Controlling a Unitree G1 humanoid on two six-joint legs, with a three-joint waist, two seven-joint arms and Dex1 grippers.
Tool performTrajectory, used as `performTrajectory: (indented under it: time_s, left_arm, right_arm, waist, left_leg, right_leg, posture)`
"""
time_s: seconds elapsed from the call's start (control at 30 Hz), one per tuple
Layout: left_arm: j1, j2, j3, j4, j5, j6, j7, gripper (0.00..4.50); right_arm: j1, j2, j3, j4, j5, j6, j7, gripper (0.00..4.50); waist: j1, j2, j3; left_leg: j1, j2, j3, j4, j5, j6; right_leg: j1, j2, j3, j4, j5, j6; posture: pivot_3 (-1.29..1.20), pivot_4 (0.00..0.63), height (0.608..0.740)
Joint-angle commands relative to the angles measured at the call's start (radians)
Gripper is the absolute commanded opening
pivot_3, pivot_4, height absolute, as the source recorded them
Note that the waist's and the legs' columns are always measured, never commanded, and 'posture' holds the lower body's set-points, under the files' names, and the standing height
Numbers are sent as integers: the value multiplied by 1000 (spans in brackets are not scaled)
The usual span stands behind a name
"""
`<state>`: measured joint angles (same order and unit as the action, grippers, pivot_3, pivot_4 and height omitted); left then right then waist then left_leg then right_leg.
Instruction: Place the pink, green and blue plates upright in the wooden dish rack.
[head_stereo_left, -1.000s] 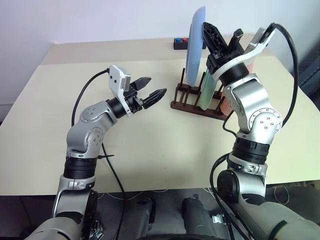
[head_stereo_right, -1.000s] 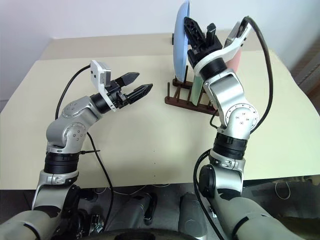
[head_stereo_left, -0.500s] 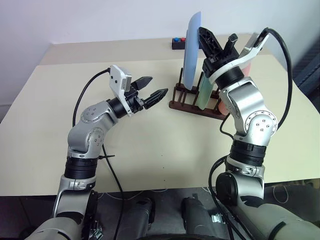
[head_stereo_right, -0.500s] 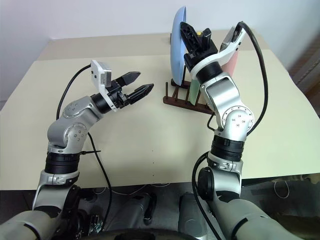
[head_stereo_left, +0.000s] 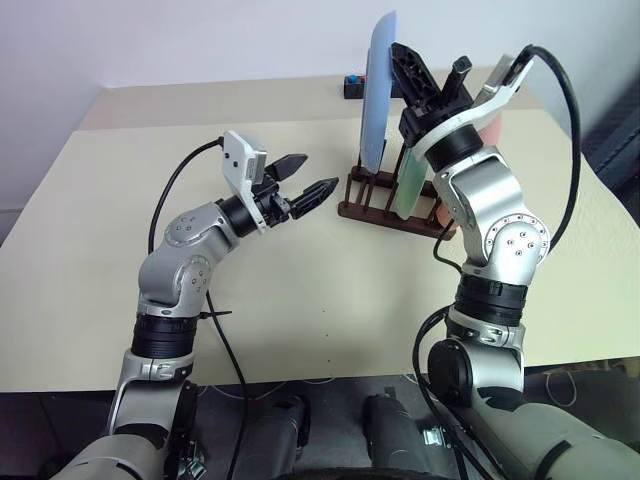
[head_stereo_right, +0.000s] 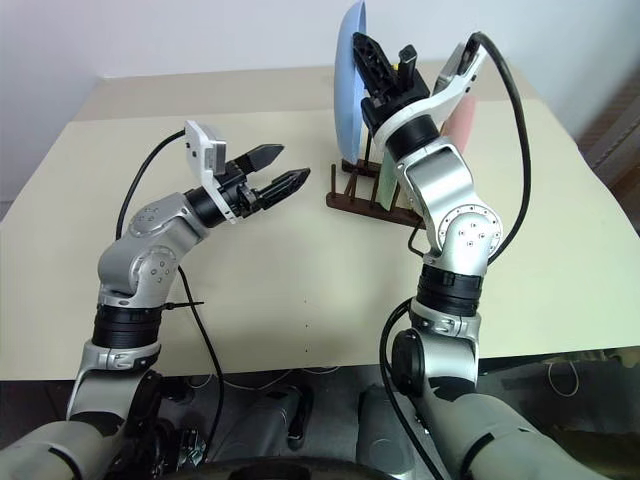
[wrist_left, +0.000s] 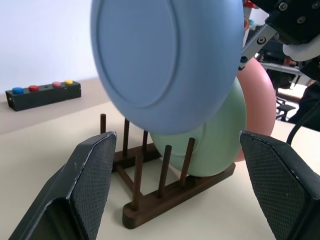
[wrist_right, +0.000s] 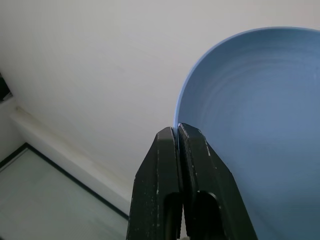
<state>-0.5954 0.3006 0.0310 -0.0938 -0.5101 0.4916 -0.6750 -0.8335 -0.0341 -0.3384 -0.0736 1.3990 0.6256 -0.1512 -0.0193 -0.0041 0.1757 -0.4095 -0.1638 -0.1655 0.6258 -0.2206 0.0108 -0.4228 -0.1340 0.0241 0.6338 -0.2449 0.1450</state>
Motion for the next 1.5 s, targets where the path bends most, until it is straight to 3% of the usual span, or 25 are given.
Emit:
performTrajectory:
  time_s: [0.03, 1.5]
  left_arm:
    - [-1, 0, 8, -44, -5, -20, 5, 4043]
    - [-10, 14, 9, -58, -15, 2, 4, 4043]
  right_arm:
    - [-27, 16, 13, -16, 12, -11, 20, 49]
    - [88, 62, 16, -22, -90, -105, 32, 49]
  waist:
    - [0, 0, 0]
    - [0, 0, 0]
  left_leg:
    - [0, 0, 0, 0, 0, 0]
    - [0, 1, 0, -3, 1, -2]
  right_leg:
    - [0, 0, 0, 0, 0, 0]
    - [-2, 1, 0, 0, 1, -1]
  posture:
    - [0, 150, 740]
    - [0, 150, 740]
